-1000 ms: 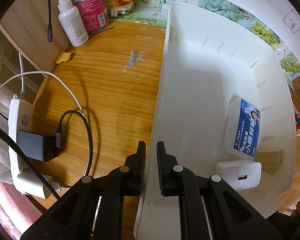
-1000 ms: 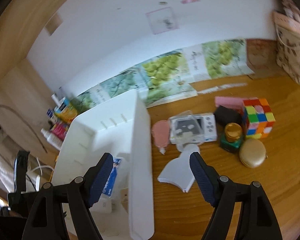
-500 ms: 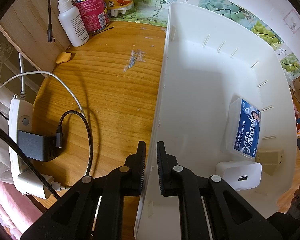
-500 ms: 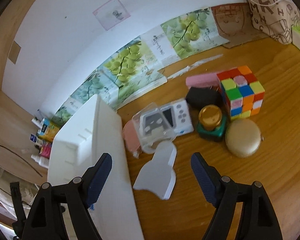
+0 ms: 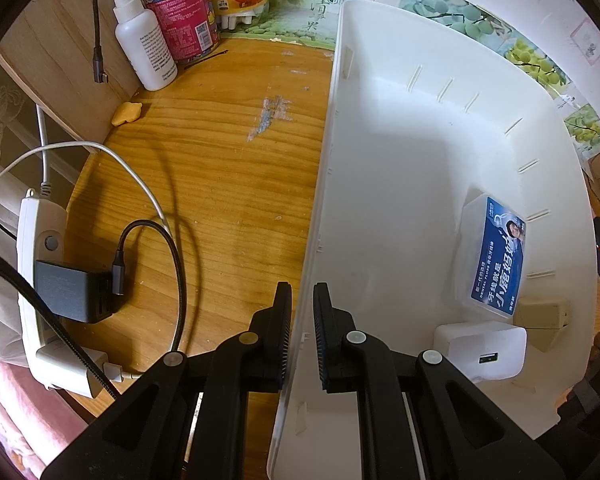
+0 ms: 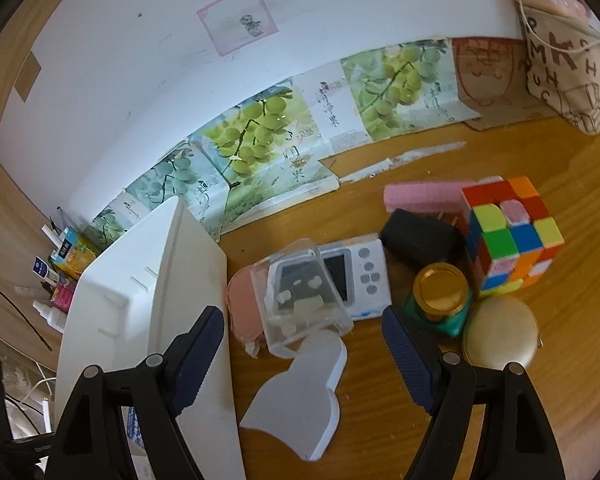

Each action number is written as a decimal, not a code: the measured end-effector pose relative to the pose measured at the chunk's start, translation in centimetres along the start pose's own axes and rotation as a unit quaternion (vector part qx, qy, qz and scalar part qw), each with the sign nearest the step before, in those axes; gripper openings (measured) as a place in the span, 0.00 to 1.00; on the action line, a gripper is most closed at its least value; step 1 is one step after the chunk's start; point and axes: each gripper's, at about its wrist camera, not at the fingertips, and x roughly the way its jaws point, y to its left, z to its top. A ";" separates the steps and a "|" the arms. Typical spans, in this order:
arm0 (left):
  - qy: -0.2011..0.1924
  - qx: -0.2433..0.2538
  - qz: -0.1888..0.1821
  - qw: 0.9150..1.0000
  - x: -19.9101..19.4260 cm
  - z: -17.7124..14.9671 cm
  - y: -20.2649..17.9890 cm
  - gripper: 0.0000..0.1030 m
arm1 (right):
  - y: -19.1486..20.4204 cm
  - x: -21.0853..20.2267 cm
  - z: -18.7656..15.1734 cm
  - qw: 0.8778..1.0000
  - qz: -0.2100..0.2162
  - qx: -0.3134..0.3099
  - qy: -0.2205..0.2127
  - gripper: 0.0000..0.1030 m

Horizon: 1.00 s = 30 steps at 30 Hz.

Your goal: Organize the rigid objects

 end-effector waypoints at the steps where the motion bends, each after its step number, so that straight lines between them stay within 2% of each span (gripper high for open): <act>1: 0.001 0.000 0.000 1.000 0.0 0.0 0.0 0.12 | 0.1 0.2 0.1 1.000 0.001 -0.004 -0.003 0.79; 16: 0.005 0.002 0.005 1.000 0.2 0.3 -0.1 0.12 | 1.9 2.1 0.0 0.997 -0.038 -0.072 -0.010 0.78; 23: 0.005 0.003 0.007 1.000 0.2 0.2 -0.2 0.12 | 1.7 2.4 -0.1 0.996 -0.045 -0.073 -0.005 0.55; 30: 0.006 0.003 0.008 1.000 0.3 0.3 -0.2 0.12 | 1.3 2.3 -0.1 0.997 -0.036 -0.067 0.004 0.54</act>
